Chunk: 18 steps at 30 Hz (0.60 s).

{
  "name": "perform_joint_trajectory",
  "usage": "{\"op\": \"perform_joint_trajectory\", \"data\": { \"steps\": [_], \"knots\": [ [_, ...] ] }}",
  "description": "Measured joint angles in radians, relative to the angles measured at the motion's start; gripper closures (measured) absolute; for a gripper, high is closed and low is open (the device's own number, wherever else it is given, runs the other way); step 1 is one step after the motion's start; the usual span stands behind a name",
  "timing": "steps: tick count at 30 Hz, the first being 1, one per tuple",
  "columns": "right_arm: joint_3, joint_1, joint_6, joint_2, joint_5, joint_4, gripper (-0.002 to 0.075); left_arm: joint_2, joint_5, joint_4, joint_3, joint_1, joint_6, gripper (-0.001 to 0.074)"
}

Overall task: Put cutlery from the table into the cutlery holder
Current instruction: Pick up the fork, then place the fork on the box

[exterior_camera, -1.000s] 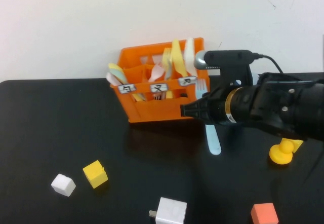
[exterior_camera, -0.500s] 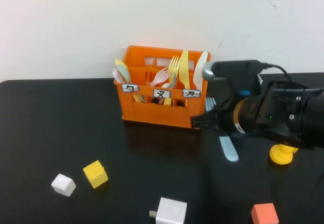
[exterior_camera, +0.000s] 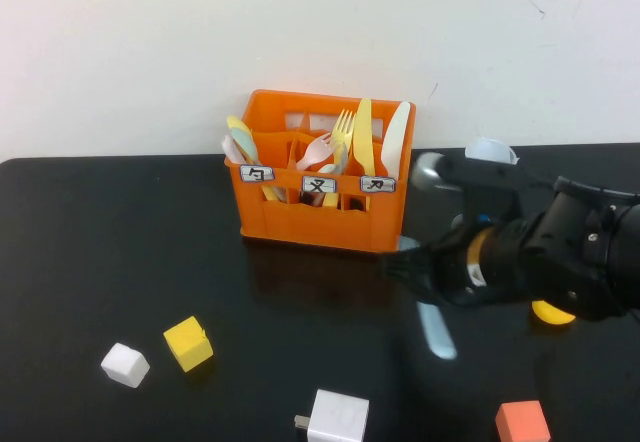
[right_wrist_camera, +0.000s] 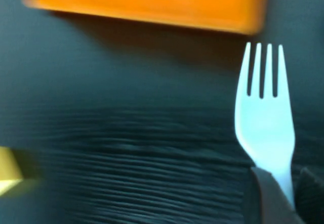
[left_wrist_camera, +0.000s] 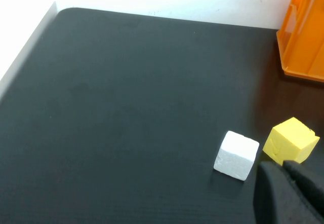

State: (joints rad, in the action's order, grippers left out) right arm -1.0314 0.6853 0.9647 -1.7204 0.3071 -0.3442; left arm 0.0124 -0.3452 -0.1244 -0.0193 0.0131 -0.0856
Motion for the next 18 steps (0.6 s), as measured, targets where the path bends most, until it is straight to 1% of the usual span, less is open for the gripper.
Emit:
{"op": "perform_joint_trajectory", "data": {
  "steps": [3, 8, 10, 11, 12, 14, 17, 18],
  "knots": [
    [0.0, 0.0, -0.223, 0.0, -0.138, 0.146, 0.0608, 0.0, 0.0, 0.0, 0.0, 0.0, 0.0, 0.0738],
    [0.0, 0.032, -0.727, 0.0, -0.377, 0.435, 0.0608, 0.0, 0.0, 0.0, 0.0, 0.0, 0.002, 0.0738],
    [0.0, 0.053, -0.901, 0.0, -0.475, 0.49, 0.0608, 0.0, 0.0, 0.0, 0.0, 0.0, 0.002, 0.0738],
    [0.001, 0.064, -0.974, 0.0, -0.552, 0.509, 0.0608, 0.0, 0.0, 0.0, 0.0, 0.0, 0.002, 0.0738],
    [0.001, 0.075, -1.025, 0.0, -0.595, 0.513, 0.0608, 0.0, 0.0, 0.0, 0.0, 0.0, 0.002, 0.0738],
    [0.001, 0.088, -1.126, -0.004, -0.764, 0.525, 0.0608, 0.0, 0.0, 0.0, 0.0, 0.0, 0.002, 0.0738],
    [0.001, 0.09, -1.175, -0.034, -1.06, 0.543, 0.0608, 0.0, 0.0, 0.0, 0.0, 0.0, 0.002, 0.0738],
    [0.001, 0.088, -1.176, -0.047, -1.133, 0.548, 0.0608, 0.0, 0.0, 0.0, 0.0, 0.0, 0.002, 0.0738]
  ]
}}
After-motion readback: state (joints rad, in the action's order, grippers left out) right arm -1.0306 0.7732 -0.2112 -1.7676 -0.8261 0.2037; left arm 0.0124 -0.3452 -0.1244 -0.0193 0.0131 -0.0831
